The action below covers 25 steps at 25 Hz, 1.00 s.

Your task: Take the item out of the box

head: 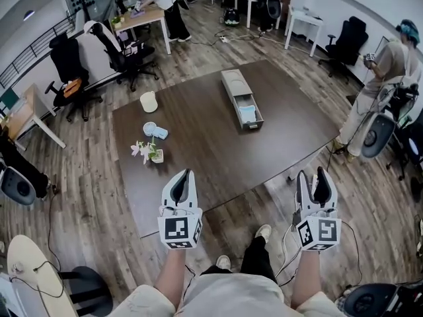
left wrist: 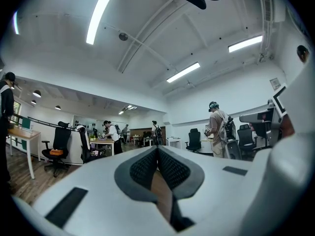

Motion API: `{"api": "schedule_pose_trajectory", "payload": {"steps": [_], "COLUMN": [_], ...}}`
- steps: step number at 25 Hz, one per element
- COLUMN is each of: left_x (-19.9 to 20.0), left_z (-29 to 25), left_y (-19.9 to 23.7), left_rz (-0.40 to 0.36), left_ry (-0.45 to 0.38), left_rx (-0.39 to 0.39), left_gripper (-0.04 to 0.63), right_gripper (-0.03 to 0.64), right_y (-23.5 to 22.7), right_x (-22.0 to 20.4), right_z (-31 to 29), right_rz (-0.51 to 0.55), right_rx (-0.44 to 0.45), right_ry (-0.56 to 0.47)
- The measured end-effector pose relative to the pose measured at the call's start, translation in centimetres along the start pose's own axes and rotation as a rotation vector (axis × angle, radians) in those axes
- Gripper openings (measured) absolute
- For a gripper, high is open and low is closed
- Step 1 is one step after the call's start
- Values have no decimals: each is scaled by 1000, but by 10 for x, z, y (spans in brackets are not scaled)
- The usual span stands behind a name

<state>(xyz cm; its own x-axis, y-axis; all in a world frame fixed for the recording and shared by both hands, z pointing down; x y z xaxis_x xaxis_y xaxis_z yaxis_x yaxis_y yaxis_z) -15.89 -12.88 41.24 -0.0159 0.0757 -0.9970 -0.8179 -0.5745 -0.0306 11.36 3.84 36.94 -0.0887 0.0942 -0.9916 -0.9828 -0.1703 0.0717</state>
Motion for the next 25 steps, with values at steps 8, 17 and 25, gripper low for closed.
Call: {"api": "schedule_pose_trajectory", "payload": {"steps": [8,17,25], "left_x": [3,20,28], "left_z": [-59,-134,-193], "left_y": [-29,-74,-119], "left_rz": [-29,-48,-74], "left_ry": [-14,-21,-19], "left_rx": [6,36,71], "left_gripper": [2,2,2], "right_gripper": [227,227,227], "right_y": [-47,-127,-198], "right_x": [-17,-12,-22], "right_z": [-46,-103,-148], "right_rz": [-20,-57,-91], "right_rx": [19,40,72], "right_ry": [-15,-42,-52]}}
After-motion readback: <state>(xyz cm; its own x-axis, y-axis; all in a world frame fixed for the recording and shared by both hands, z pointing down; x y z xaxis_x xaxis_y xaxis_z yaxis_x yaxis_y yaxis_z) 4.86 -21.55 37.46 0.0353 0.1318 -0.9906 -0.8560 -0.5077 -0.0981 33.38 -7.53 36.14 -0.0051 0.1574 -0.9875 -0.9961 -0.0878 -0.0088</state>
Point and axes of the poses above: the fingertips, and each gripper's own axes: z backward along the fingers, y to its left, x out of its top, the point moved 1 cm from there along z, backward along the fingers, and after that the axes turned 7 degrees about x, right-handed, at the moved point
